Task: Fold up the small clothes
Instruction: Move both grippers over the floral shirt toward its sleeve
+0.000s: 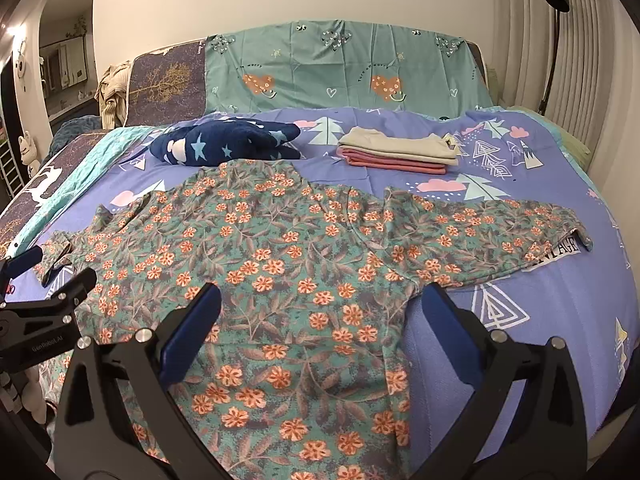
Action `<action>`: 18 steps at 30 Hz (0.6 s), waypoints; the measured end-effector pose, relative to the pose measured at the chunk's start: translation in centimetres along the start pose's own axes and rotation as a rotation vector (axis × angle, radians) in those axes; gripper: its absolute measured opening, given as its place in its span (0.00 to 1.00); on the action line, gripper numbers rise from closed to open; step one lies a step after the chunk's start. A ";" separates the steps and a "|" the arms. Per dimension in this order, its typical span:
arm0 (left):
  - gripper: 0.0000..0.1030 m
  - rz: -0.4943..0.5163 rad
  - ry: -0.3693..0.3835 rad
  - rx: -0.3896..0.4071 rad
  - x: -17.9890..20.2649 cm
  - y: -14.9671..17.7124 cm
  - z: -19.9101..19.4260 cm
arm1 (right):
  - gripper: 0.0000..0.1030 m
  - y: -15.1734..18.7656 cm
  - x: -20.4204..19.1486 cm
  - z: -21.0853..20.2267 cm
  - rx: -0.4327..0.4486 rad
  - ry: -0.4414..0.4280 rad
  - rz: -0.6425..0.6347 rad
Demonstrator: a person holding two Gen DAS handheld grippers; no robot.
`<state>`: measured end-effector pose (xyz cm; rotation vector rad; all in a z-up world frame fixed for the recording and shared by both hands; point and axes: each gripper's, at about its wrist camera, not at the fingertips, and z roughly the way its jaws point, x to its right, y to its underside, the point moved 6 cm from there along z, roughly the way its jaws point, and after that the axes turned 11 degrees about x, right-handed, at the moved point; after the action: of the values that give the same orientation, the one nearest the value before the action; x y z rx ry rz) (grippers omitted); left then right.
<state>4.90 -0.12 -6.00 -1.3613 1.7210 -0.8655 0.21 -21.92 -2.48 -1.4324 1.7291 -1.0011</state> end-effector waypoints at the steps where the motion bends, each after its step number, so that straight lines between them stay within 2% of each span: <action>1: 0.99 0.003 0.003 -0.005 0.1 0.1 0.0 | 0.98 0.0 0.0 0.0 0.000 0.001 0.004; 11: 0.99 0.007 0.035 -0.017 0.3 0.5 -0.2 | 0.98 -0.1 -0.4 -0.1 -0.005 -0.014 0.002; 18: 0.99 -0.029 0.002 0.040 -1.0 0.3 -0.8 | 0.98 -0.1 -1.4 0.2 -0.015 -0.032 -0.006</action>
<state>4.17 0.96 -5.75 -1.3619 1.6809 -0.9132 0.70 -20.61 -2.47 -1.4564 1.7138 -0.9654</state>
